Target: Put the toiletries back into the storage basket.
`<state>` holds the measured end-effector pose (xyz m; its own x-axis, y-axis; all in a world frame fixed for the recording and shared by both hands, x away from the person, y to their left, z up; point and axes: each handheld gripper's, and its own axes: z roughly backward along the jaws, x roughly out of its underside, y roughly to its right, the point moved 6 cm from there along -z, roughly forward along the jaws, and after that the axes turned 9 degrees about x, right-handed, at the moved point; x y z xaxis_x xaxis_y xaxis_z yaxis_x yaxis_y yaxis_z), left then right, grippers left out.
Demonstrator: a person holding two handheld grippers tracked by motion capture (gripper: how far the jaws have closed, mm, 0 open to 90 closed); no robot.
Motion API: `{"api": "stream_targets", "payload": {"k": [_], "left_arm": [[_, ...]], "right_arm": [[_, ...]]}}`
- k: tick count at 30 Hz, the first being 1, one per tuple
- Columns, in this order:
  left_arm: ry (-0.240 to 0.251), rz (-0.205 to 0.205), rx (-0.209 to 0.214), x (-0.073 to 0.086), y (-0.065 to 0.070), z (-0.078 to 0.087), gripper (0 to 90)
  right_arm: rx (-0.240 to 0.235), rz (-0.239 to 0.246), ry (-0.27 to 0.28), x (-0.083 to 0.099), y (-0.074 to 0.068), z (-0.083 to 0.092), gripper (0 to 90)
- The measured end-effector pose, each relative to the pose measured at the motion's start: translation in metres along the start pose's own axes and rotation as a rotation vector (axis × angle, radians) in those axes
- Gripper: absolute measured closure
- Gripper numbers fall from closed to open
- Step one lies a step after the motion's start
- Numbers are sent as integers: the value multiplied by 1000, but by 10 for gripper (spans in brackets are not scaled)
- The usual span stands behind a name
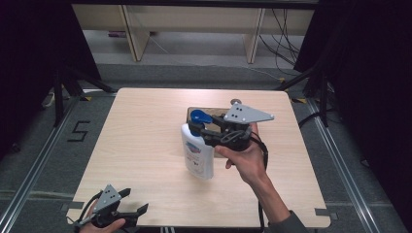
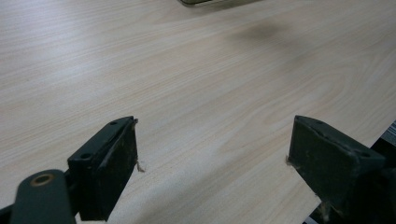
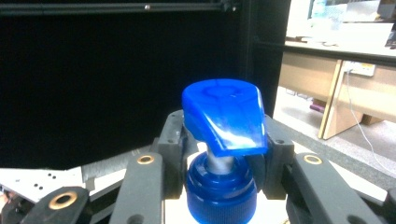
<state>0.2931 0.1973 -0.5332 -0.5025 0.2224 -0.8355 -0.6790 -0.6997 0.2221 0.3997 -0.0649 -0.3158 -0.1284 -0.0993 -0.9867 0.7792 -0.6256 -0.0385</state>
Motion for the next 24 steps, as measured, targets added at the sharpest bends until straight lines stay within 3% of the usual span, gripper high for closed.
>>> {"api": "stream_targets", "payload": {"k": [3,5,6,13,19,24], "left_arm": [[-23,-17,1,1,-1,1,150],[-15,-11,2,1,0,1,150],[-2,1,2,0,0,0,150],[-3,0,1,0,0,0,150],[-2,1,1,0,0,0,150],[-1,1,-2,0,0,0,149]], "right_arm": [[17,-1,3,-2,7,2,614],[35,15,11,-5,13,5,614],[38,0,4,-7,14,6,614],[83,10,23,-19,29,15,614],[100,-16,17,-27,39,21,614],[140,-11,21,-33,55,26,614]]}}
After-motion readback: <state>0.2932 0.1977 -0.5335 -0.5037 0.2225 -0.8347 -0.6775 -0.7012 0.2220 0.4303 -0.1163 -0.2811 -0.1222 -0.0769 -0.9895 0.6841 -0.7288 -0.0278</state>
